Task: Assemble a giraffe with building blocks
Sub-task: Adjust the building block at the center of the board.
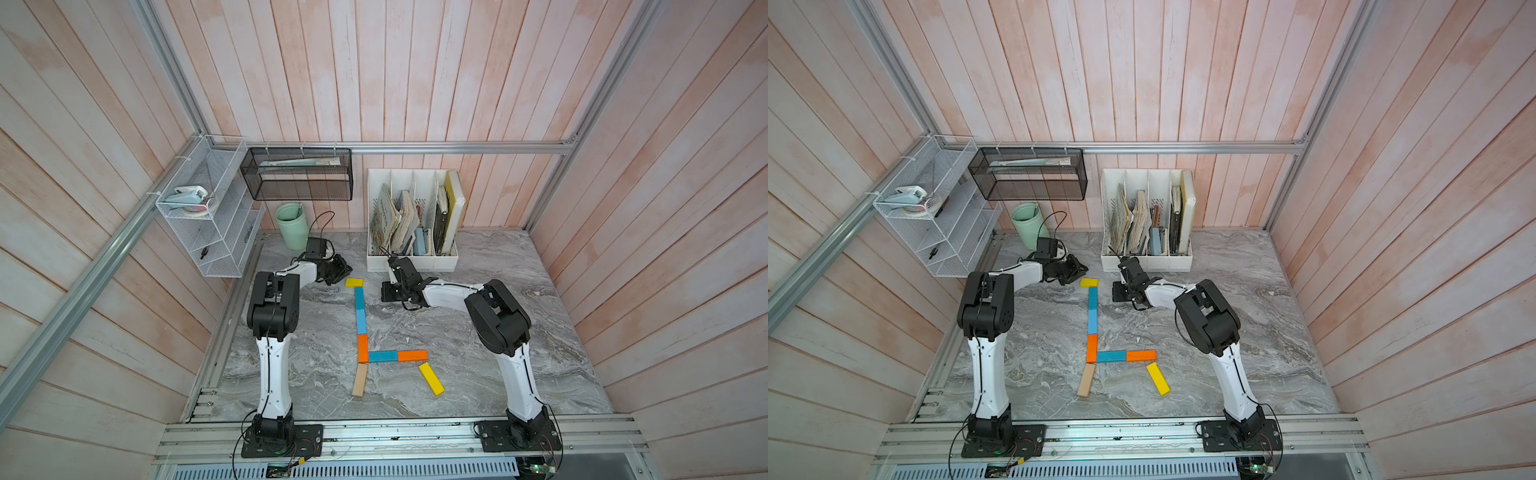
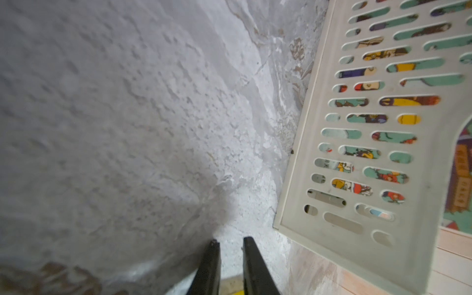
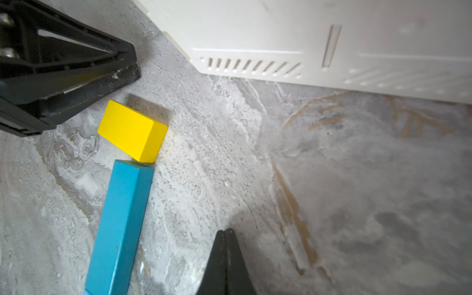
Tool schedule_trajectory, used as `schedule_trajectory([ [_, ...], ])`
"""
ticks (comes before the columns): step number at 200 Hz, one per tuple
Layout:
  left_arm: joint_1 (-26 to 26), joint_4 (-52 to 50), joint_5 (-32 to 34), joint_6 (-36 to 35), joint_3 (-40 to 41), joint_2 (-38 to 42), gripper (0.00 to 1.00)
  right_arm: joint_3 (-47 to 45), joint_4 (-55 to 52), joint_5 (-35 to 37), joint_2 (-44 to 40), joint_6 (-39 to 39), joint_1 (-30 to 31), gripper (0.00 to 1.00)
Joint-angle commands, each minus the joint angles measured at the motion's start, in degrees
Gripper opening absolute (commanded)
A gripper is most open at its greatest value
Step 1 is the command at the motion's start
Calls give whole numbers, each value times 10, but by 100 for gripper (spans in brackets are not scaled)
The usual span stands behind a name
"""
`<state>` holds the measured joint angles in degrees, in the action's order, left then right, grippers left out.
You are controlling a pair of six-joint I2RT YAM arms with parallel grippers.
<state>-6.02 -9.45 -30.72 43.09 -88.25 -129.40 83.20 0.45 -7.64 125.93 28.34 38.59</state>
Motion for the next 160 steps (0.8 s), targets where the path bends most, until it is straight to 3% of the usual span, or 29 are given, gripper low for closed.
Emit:
schedule_trajectory([
  [1, 0, -1, -9, -1, 33, 7, 21, -6, 3, -8, 5, 4, 3, 0],
  [160, 9, 3, -9, -6, 68, 32, 19, 7, 2, -10, 16, 7, 7, 0],
])
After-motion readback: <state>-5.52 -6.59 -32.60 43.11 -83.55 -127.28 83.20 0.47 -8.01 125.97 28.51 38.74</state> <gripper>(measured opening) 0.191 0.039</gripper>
